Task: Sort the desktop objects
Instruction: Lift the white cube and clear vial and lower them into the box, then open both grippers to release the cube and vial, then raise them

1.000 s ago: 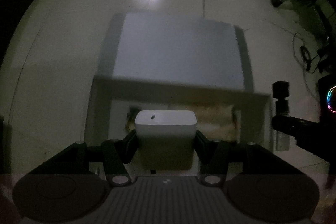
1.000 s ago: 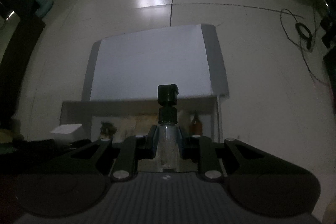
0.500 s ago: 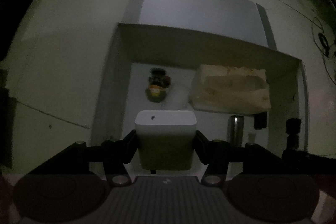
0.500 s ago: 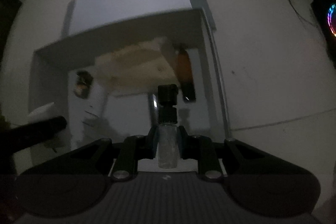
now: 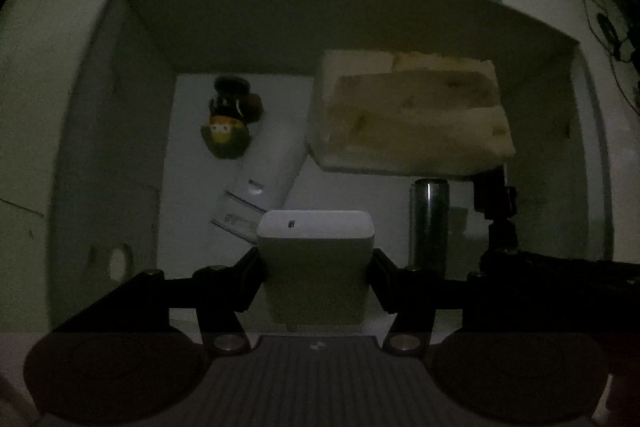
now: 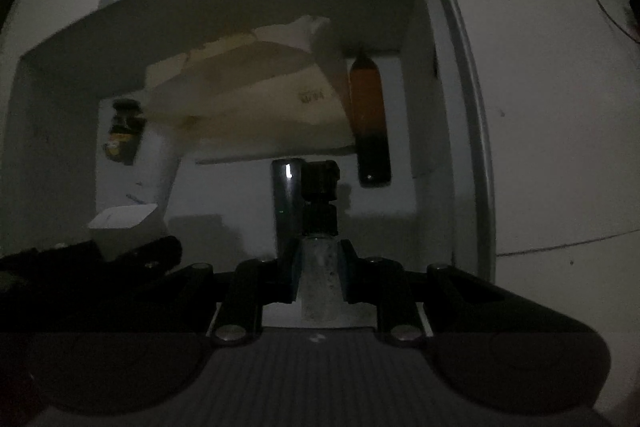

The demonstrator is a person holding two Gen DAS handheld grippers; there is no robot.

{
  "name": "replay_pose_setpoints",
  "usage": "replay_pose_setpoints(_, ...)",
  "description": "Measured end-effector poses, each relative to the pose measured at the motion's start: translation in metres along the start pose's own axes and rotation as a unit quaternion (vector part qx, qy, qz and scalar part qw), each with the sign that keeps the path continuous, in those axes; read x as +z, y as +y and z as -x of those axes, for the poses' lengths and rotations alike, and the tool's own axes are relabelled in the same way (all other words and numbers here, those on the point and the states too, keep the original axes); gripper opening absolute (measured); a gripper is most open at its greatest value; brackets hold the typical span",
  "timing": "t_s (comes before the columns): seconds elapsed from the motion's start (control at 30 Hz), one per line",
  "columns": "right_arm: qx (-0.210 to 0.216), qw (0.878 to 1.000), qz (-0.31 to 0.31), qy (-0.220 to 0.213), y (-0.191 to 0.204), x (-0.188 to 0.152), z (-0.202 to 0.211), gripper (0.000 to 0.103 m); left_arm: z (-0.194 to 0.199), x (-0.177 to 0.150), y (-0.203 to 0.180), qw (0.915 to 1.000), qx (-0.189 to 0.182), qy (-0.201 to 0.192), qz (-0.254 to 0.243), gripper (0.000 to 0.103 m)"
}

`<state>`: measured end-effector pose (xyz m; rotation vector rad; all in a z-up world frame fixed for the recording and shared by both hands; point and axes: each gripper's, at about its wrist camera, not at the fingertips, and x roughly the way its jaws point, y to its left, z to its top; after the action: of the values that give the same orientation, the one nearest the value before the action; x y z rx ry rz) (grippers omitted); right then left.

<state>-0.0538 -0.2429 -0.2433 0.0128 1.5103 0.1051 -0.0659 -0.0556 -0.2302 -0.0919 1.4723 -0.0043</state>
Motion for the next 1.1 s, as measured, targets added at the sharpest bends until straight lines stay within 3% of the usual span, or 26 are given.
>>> replay_pose_setpoints(0.2, -0.009, 1.0, -0.001, 0.015, -0.008, 0.005, -0.014, 0.021, -0.02, 0.008, -0.003, 0.9996, 0.007, 0.018, 0.019, 0.051)
replay_pose_setpoints(0.37, -0.008, 1.0, 0.011, 0.026, -0.008, 0.008, -0.028, 0.021, -0.033, 0.008, -0.009, 0.9996, 0.017, 0.02, -0.014, 0.051)
replay_pose_setpoints(0.63, -0.01, 0.999, 0.03, 0.04, -0.003, 0.006, -0.048, 0.021, -0.053, -0.001, -0.007, 0.999, 0.018, 0.039, -0.01, 0.051)
replay_pose_setpoints(1.1, -0.01, 0.999, 0.014, 0.047, -0.004, 0.001, -0.059, 0.022, -0.064, 0.0, -0.012, 0.9975, 0.028, 0.064, 0.006, 0.052)
